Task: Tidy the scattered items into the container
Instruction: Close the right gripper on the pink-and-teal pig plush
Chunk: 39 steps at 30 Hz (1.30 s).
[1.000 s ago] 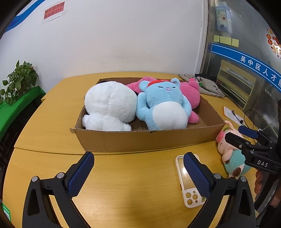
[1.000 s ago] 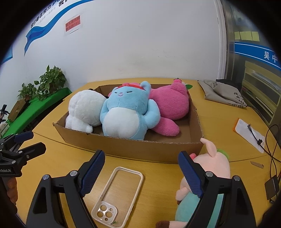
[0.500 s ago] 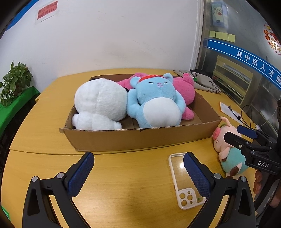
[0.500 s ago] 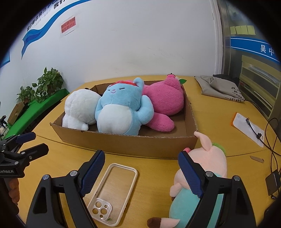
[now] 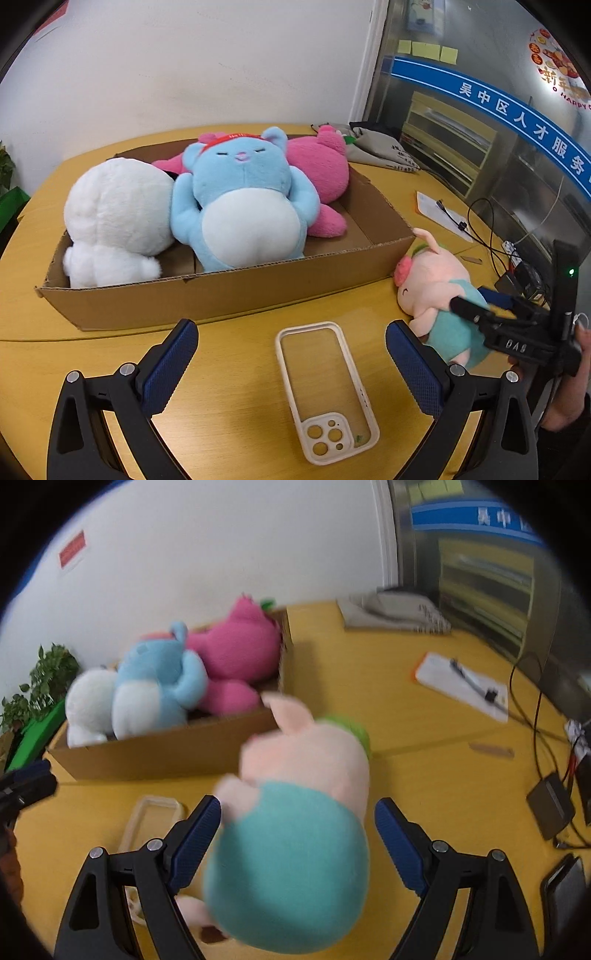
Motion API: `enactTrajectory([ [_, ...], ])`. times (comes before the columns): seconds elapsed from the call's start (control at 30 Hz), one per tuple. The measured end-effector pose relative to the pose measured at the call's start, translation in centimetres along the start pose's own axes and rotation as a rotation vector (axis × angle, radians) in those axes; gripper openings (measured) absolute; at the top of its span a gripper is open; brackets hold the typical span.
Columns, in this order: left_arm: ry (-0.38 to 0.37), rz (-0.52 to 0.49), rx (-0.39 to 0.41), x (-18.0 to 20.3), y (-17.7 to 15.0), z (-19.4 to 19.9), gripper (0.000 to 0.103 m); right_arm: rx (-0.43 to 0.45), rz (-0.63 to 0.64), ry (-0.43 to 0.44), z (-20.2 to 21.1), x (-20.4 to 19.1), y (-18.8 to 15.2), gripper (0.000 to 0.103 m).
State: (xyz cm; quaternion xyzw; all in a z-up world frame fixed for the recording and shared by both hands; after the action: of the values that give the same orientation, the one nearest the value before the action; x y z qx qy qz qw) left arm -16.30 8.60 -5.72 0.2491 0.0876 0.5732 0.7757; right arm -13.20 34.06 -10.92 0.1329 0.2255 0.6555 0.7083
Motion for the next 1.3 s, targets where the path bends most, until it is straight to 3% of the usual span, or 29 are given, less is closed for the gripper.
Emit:
enactTrajectory([
  [0.07, -0.006, 0.005, -0.015, 0.1, -0.3, -0.4, 0.103, -0.034, 0.009, 0.092, -1.2, -0.9, -0.9, 0.085],
  [0.23, -0.019, 0.018, -0.018, 0.0, 0.2, -0.6, 0.103, 0.011, 0.131, 0.003, -1.2, -3.4, -1.6, 0.081],
  [0.4, -0.144, -0.011, -0.035, 2.4, 2.0, -1.3, 0.103, 0.071, 0.315, -0.061, -0.6, -6.7, -3.1, 0.08],
  [0.5, -0.23, -0.086, -0.09, 5.7, 3.3, -3.4, 0.103, 0.103, 0.458, -0.066, -0.3, -9.3, -4.4, 0.08],
  [0.6, -0.225, -0.18, -0.146, 8.0, 3.7, -6.2, 0.103, 0.148, 0.622, -0.129, 0.0, -11.8, -6.0, 0.08],
  [0.67, -0.204, -0.216, -0.2, 8.6, 3.2, -8.3, 0.095, 0.18, 0.696, -0.163, 0.2, -12.8, -7.0, 0.082],
  [0.73, -0.24, -0.199, -0.236, 8.5, 2.5, -9.2, 0.094, 0.203, 0.75, -0.181, 0.5, -13.4, -7.8, 0.084],
  [0.77, -0.292, -0.18, -0.252, 8.5, 2.1, -9.4, 0.09, 0.203, 0.75, -0.175, 0.7, -13.4, -8.0, 0.084],
  [0.83, -0.329, -0.171, -0.265, 8.3, 1.4, -9.4, 0.082, 0.195, 0.711, -0.113, 1.3, -13.0, -8.1, 0.084],
  [0.93, -0.325, -0.162, -0.247, 7.7, 1.0, -8.8, 0.08, 0.189, 0.609, 0.079, 3.5, -12.0, -7.8, 0.084],
  [1.03, -0.341, -0.141, -0.235, 7.0, 0.9, -8.3, 0.079, 0.162, 0.395, 0.311, 5.2, -9.4, -6.2, 0.085],
  [1.1, -0.349, -0.137, -0.229, 7.1, 0.8, -8.1, 0.077, 0.089, 0.289, 0.402, 4.1, -7.8, -5.7, 0.085],
  [1.2, -0.35, -0.155, -0.219, 7.5, 1.0, -8.0, 0.072, -0.053, 0.285, 0.409, 0.6, -8.1, -6.8, 0.083],
  [1.23, -0.344, -0.159, -0.214, 7.6, 1.1, -7.7, 0.07, -0.075, 0.265, 0.469, 0.3, -8.6, -7.0, 0.08],
  [1.3, -0.326, -0.168, -0.204, 7.5, 1.5, -7.1, 0.068, -0.06, 0.268, 0.47, 0.3, -9.2, -7.0, 0.072],
])
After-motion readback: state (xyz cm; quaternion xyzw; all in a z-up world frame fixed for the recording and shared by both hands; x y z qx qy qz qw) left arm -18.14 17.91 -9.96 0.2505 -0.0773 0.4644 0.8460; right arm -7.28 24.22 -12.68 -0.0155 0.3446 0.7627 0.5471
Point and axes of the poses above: each gripper's, at about its wrist camera, not at the fingertips, and z roughly against the way its jaws point, x to its right, y to its top, the point moved 10 cm from there along -z, roughly the way its jaws point, and after that the axes turned 14 degrees about -x, right-handed, at the moved point
